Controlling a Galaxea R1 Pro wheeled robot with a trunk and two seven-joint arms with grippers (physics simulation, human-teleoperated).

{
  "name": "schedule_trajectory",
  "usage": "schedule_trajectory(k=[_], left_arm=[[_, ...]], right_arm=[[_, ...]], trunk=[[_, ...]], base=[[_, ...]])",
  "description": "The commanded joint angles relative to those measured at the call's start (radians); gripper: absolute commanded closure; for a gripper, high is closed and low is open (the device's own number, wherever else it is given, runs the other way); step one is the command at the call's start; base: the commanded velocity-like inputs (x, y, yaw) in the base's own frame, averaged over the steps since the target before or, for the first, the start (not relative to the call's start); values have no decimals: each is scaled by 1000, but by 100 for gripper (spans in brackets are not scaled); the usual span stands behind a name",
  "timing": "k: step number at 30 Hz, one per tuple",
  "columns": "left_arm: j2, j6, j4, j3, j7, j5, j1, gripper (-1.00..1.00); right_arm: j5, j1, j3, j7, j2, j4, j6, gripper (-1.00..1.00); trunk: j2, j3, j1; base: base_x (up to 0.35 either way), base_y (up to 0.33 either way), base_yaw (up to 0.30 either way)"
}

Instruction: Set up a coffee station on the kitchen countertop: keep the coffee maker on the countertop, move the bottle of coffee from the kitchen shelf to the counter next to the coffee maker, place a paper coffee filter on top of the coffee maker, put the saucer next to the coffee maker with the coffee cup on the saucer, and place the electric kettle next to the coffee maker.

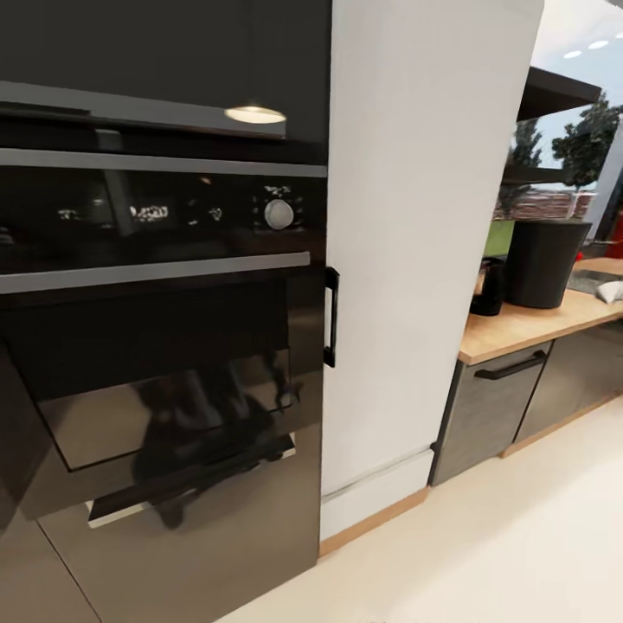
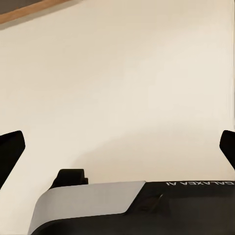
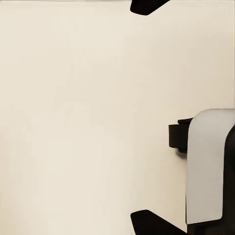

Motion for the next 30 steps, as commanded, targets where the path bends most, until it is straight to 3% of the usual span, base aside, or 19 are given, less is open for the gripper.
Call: schedule_trajectory(k=[1,9,18,30], left_arm=[[0,-2,-1,1,0,-1,0,-100],[0,-2,-1,1,0,0,0,-100],[0,-2,-1,1,0,-1,0,-100],[0,-2,-1,1,0,-1,0,-100]], right_arm=[[0,-1,0,0,0,1,-3,-100],[0,-1,0,0,0,1,-3,-100],[0,-1,0,0,0,1,-3,-100],[0,-1,0,0,0,1,-3,-100]], trunk=[[-1,-1,0],[-1,-1,0],[-1,-1,0],[-1,-1,0]], base=[[0,0,-252],[20,-3,-226],[186,-95,-93],[26,-13,-244]])
